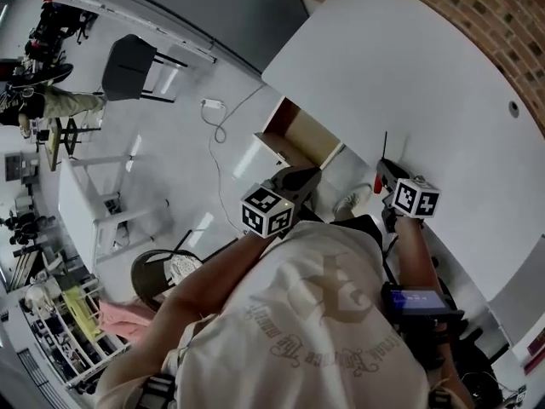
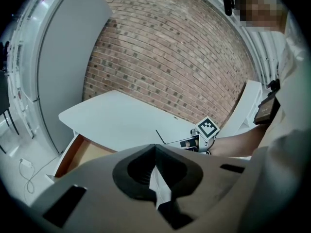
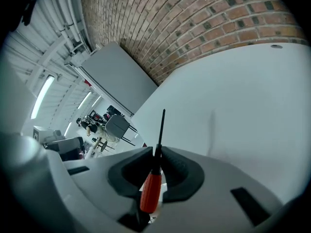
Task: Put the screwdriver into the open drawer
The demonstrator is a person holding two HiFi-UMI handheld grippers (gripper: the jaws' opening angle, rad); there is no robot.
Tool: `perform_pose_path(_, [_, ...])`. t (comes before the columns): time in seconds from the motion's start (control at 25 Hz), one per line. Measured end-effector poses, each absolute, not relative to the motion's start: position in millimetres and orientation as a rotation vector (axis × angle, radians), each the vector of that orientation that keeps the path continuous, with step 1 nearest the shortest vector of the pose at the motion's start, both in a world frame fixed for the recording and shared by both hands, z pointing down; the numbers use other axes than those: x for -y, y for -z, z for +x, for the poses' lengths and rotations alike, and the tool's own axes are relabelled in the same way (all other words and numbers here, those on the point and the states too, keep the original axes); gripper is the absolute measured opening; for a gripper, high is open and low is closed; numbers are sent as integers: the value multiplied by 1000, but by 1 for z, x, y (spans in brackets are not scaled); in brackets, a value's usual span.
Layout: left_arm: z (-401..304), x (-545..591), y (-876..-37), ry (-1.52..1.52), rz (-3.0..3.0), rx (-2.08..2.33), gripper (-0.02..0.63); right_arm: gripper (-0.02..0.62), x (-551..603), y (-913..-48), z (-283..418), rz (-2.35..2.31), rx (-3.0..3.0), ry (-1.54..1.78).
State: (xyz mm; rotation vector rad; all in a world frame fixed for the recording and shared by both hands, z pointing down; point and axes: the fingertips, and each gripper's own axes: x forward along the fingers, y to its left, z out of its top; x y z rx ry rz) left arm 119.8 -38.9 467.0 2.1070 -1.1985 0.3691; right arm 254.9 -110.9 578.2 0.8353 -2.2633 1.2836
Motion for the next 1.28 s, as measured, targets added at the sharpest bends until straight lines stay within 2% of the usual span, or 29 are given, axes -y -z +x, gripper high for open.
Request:
perform_pose_path(0.4, [83, 30, -460, -327, 2179, 1134, 18, 67, 83, -558, 204, 817, 2312, -1190])
perform_pose_path(1.28, [-79, 16, -450, -210, 2269, 1060, 18, 67, 21, -538, 90, 1125, 2189, -1206])
